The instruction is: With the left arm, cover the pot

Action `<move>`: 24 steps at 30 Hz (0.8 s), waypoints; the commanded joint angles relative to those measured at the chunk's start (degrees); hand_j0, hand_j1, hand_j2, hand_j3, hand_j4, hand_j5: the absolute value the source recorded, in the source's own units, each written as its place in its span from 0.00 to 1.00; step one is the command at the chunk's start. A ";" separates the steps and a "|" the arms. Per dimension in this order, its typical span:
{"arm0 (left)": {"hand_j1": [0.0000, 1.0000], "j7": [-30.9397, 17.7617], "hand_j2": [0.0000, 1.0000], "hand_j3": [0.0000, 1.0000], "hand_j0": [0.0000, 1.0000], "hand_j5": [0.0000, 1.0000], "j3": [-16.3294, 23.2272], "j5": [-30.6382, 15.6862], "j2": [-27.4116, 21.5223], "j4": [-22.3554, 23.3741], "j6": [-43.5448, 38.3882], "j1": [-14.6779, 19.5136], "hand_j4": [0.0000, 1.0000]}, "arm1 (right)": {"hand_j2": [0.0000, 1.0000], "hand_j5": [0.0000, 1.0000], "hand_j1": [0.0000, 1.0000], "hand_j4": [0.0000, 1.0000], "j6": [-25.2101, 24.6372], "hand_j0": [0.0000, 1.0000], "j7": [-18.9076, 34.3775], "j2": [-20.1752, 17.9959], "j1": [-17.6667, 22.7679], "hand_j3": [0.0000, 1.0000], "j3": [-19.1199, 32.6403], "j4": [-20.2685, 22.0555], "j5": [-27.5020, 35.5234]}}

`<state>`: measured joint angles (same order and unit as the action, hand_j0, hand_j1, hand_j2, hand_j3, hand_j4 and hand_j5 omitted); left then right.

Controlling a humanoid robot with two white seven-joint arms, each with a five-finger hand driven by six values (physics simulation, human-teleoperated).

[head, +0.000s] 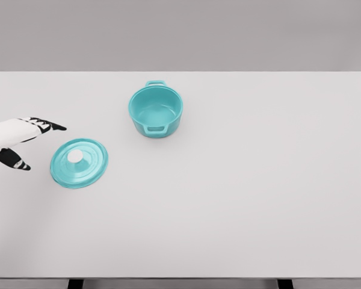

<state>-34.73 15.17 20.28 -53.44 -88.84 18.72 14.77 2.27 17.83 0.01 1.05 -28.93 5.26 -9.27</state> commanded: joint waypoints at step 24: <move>1.00 -0.27 1.00 1.00 1.00 1.00 23.85 -10.52 -7.74 -4.76 16.28 19.16 1.00 | 1.00 1.00 1.00 1.00 -0.16 1.00 0.02 -0.01 0.35 1.00 0.01 -0.16 -0.05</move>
<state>-35.02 38.25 8.30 -60.84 -93.17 32.32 34.01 2.10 17.82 0.01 1.41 -28.91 5.10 -9.33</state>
